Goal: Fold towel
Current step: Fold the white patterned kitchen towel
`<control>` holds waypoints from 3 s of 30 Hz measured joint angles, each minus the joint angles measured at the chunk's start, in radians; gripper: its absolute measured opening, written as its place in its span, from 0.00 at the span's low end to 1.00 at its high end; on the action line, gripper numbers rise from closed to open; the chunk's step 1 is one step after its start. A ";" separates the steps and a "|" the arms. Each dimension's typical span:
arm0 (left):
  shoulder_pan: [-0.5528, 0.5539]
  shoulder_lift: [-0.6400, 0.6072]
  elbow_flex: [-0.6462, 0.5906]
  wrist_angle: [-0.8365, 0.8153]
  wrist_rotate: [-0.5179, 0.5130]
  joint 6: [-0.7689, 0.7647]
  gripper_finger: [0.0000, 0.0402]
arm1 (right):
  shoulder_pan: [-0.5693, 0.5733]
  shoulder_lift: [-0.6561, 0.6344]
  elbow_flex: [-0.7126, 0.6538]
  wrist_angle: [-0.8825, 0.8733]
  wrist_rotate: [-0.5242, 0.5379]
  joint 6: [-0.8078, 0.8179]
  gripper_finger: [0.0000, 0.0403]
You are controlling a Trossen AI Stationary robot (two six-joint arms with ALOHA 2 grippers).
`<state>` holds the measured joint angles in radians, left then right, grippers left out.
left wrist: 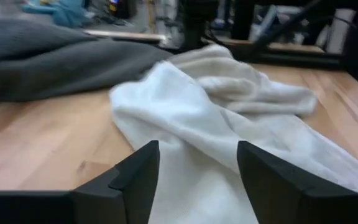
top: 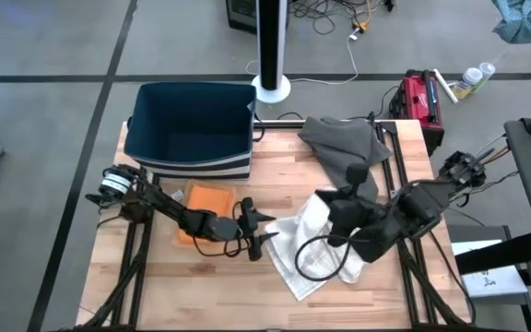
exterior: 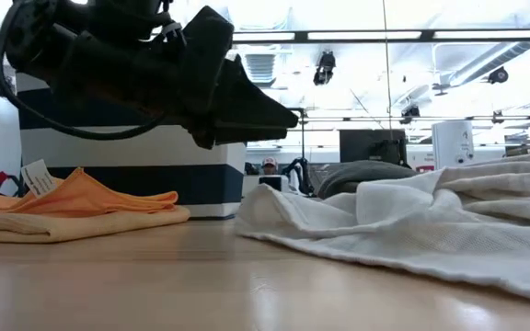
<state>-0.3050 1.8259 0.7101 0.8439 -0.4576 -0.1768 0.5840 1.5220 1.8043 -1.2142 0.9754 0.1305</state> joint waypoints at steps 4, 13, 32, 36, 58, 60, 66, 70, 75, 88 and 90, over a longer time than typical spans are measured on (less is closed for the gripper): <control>-0.005 0.000 0.000 -0.037 0.031 0.005 0.55 | 0.001 0.018 -0.136 0.000 -0.167 0.088 0.00; -0.009 -0.070 0.000 -0.191 0.027 -0.004 0.56 | 0.022 0.191 -0.454 0.440 -0.556 0.003 0.07; -0.151 -0.259 -0.015 -0.298 0.021 -0.125 0.48 | 0.031 0.523 -0.421 0.589 -0.535 -0.116 0.40; -0.242 -0.244 -0.014 -0.181 -0.019 -0.123 0.47 | 0.031 0.524 -0.421 0.592 -0.529 -0.057 0.37; -0.435 -0.027 0.011 -0.121 -0.349 -0.334 0.45 | 0.029 0.307 -0.389 0.549 -0.394 0.165 0.02; -0.427 -0.010 0.032 -0.117 -0.357 -0.334 0.47 | 0.021 0.283 -0.389 0.552 -0.390 0.165 0.01; -0.395 0.058 0.105 -0.117 -0.339 -0.358 0.51 | -0.004 0.264 -0.394 0.539 -0.295 0.184 0.01; -0.375 0.137 0.153 -0.120 -0.319 -0.391 0.54 | -0.018 0.263 -0.386 0.552 -0.257 0.212 0.01; -0.364 0.187 0.216 -0.169 -0.369 -0.382 0.58 | -0.021 0.263 -0.385 0.564 -0.257 0.237 0.01; -0.439 0.138 0.399 -0.776 -0.565 -0.434 0.52 | 0.020 0.266 -0.397 0.562 -0.267 0.271 0.01; -0.439 0.147 0.406 -0.774 -0.564 -0.431 0.52 | 0.021 0.266 -0.402 0.567 -0.268 0.271 0.01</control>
<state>-0.7441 1.9731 1.1158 0.0698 -1.0218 -0.6079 0.6052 1.7878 1.4019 -0.6471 0.7073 0.4018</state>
